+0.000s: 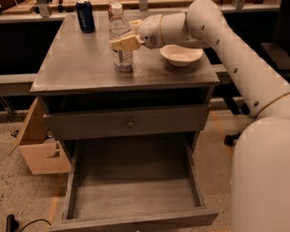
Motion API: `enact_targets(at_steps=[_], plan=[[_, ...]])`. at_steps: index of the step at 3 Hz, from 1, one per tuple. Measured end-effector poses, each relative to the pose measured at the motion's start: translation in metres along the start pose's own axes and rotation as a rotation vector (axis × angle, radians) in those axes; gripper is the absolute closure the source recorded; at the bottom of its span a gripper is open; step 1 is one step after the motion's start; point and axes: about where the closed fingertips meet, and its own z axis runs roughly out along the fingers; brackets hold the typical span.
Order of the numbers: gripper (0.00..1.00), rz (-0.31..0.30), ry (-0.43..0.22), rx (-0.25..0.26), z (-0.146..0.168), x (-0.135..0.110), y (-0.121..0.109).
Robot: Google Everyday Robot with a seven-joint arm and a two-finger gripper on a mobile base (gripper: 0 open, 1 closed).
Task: Place blue plastic bottle into middle drawer
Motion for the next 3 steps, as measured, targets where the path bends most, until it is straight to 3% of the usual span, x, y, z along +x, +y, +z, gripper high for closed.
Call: enact_targets(at_steps=[1, 2, 3], plan=[[0.99, -0.055, -0.088, -0.086, -0.043, -0.022, 0.034], [1.0, -0.074, -0.145, -0.208, -0.076, -0.027, 0.074], [1.0, -0.078, -0.145, -0.248, -0.08, -0.026, 0.084]])
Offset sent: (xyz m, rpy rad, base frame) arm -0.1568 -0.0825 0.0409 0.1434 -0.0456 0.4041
